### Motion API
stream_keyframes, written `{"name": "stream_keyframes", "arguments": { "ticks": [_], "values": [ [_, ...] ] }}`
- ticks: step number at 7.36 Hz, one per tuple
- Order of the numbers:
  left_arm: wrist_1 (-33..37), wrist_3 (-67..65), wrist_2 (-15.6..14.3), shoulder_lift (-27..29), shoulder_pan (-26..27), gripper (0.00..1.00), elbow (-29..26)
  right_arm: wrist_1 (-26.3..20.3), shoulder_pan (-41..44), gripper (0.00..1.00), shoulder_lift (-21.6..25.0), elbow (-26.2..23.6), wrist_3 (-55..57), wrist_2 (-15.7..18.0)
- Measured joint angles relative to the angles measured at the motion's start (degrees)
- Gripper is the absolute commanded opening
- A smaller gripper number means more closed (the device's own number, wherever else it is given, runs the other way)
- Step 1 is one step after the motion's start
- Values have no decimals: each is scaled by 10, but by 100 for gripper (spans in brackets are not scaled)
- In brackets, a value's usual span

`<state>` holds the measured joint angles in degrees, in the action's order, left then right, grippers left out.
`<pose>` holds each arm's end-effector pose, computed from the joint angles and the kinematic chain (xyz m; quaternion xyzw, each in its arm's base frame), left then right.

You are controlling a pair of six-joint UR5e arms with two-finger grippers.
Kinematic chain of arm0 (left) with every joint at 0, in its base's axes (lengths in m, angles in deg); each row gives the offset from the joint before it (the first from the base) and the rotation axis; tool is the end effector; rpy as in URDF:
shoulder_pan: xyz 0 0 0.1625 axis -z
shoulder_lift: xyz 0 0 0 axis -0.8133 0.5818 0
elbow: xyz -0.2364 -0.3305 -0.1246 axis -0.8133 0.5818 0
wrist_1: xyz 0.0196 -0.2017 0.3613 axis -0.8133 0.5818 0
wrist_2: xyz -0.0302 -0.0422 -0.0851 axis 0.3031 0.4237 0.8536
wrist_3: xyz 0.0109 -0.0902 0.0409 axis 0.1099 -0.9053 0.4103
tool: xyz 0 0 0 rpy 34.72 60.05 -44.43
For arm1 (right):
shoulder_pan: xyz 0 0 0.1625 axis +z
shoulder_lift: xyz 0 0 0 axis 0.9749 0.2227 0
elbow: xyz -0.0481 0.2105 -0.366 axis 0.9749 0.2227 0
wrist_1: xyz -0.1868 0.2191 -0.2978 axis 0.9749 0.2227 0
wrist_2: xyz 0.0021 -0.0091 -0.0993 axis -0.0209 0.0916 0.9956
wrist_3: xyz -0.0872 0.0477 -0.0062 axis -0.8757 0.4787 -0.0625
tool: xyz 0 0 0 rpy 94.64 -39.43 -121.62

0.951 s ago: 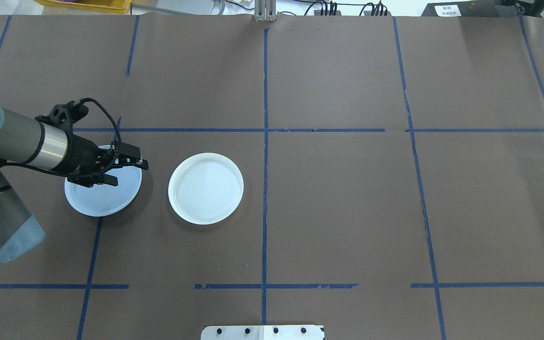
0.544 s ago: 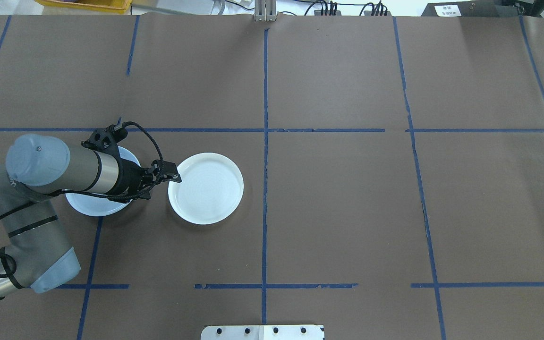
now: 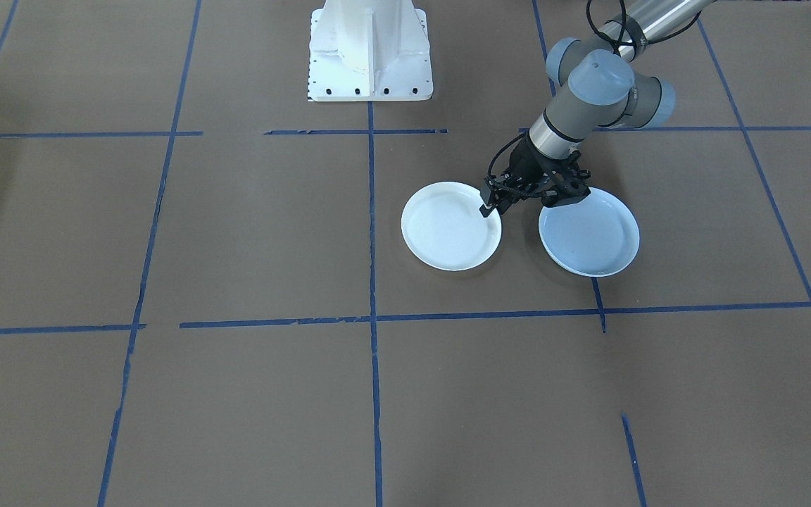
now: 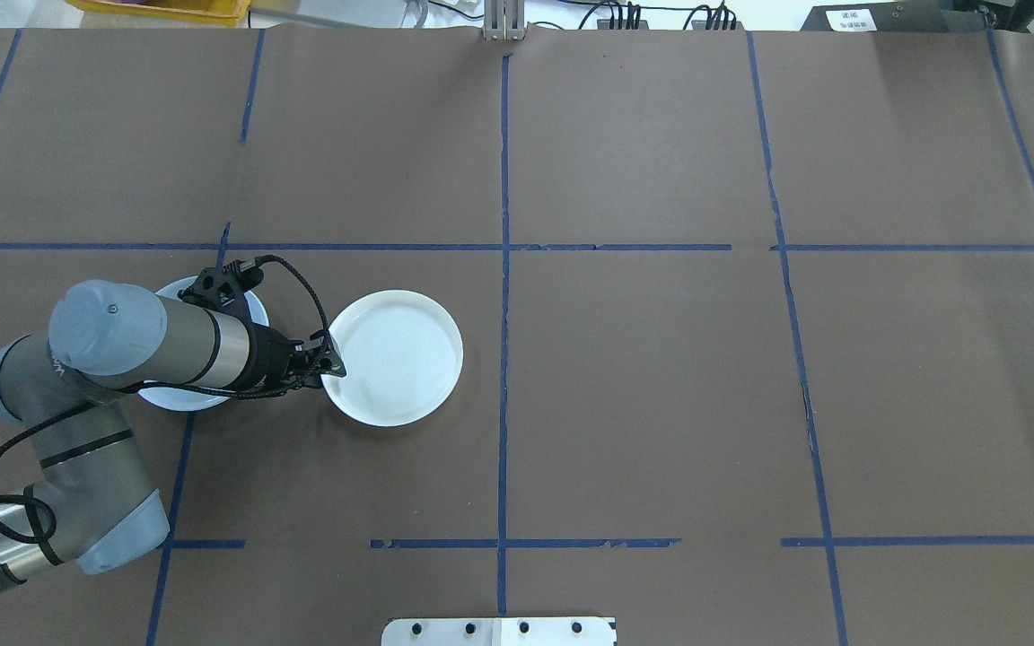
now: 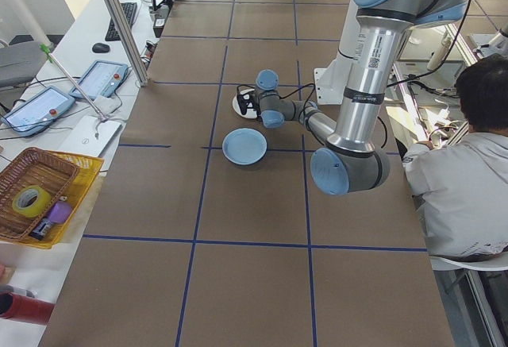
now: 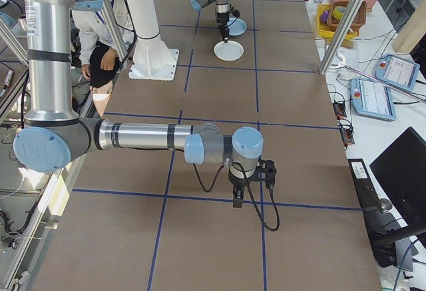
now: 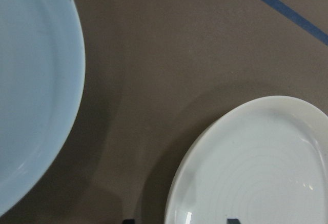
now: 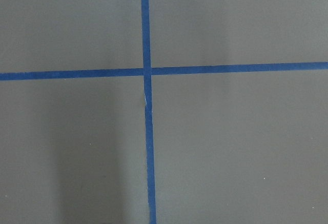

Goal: Stack plate in center

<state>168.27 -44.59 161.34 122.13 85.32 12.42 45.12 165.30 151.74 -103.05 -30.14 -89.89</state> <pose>0.4661 -0.3958 0.3794 -0.0253 0.5424 -0.1781 0.8207 0.0520 -0.4789 0.6540 -0.0093 -0.3548 0.0238 0.9346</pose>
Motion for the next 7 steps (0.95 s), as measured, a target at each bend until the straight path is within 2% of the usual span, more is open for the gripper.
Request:
{"name": "stream_keyframes", "arguments": {
  "ticks": [3, 4, 5, 7],
  "values": [
    [0, 1, 2, 0, 0, 34, -5, 0, 0, 100, 0, 0, 0, 1],
    [1, 1, 2, 0, 0, 20, -8, 0, 0, 100, 0, 0, 0, 1],
    [2, 2, 3, 0, 0, 0, -9, 0, 0, 100, 0, 0, 0, 0],
    [2, 2, 8, 0, -1, 0, -9, 0, 0, 100, 0, 0, 0, 0]
  ]
}}
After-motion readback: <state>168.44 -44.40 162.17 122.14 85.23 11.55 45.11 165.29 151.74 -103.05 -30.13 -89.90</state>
